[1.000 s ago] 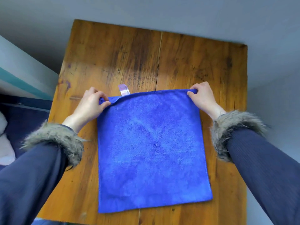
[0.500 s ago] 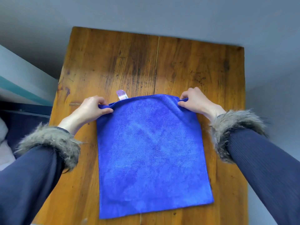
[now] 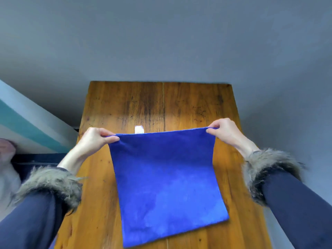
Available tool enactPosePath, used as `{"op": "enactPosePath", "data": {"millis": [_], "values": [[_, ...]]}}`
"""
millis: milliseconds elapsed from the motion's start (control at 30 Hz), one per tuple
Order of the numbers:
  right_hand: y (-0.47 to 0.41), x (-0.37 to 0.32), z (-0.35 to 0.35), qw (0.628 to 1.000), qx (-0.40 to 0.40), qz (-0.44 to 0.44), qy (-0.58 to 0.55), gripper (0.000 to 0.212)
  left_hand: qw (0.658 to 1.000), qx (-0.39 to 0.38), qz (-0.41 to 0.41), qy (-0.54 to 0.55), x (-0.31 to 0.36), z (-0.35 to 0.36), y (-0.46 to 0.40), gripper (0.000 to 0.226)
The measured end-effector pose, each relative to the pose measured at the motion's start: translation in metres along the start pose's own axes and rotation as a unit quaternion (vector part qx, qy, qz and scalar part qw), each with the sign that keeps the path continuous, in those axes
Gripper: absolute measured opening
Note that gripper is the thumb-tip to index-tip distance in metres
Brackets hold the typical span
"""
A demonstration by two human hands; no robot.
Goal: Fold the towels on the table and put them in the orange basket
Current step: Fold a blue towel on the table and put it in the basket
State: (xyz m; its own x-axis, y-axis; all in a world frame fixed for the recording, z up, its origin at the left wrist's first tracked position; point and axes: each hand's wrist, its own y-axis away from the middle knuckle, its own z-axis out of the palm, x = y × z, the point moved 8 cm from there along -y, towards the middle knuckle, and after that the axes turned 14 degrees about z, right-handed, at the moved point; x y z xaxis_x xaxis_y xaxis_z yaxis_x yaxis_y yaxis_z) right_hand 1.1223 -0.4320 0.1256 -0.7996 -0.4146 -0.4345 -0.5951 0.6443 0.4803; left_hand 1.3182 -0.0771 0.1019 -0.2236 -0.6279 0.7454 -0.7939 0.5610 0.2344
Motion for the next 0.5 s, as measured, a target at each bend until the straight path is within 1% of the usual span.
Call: {"op": "enactPosePath", "data": {"millis": [100, 233, 367, 400, 500], "values": [[0.036, -0.008, -0.035, 0.997, 0.04, -0.003, -0.062, 0.01, 0.998, 0.034, 0.042, 0.037, 0.035, -0.035, 0.013, 0.007], [0.081, -0.029, -0.079, 0.986, 0.083, -0.007, -0.143, 0.009, 0.992, 0.047, 0.098, 0.06, 0.086, -0.084, 0.031, 0.008], [0.114, -0.069, -0.131, 0.972, 0.11, -0.045, -0.201, 0.008, 0.981, 0.089, 0.16, 0.066, 0.137, -0.138, 0.046, 0.005], [0.12, -0.079, -0.145, 0.968, 0.114, -0.056, -0.215, 0.008, 0.976, 0.101, 0.173, 0.08, 0.15, -0.149, 0.049, 0.005], [0.139, -0.102, -0.19, 0.955, 0.139, -0.096, -0.244, 0.009, 0.959, 0.143, 0.201, 0.14, 0.184, -0.179, 0.06, 0.013]]}}
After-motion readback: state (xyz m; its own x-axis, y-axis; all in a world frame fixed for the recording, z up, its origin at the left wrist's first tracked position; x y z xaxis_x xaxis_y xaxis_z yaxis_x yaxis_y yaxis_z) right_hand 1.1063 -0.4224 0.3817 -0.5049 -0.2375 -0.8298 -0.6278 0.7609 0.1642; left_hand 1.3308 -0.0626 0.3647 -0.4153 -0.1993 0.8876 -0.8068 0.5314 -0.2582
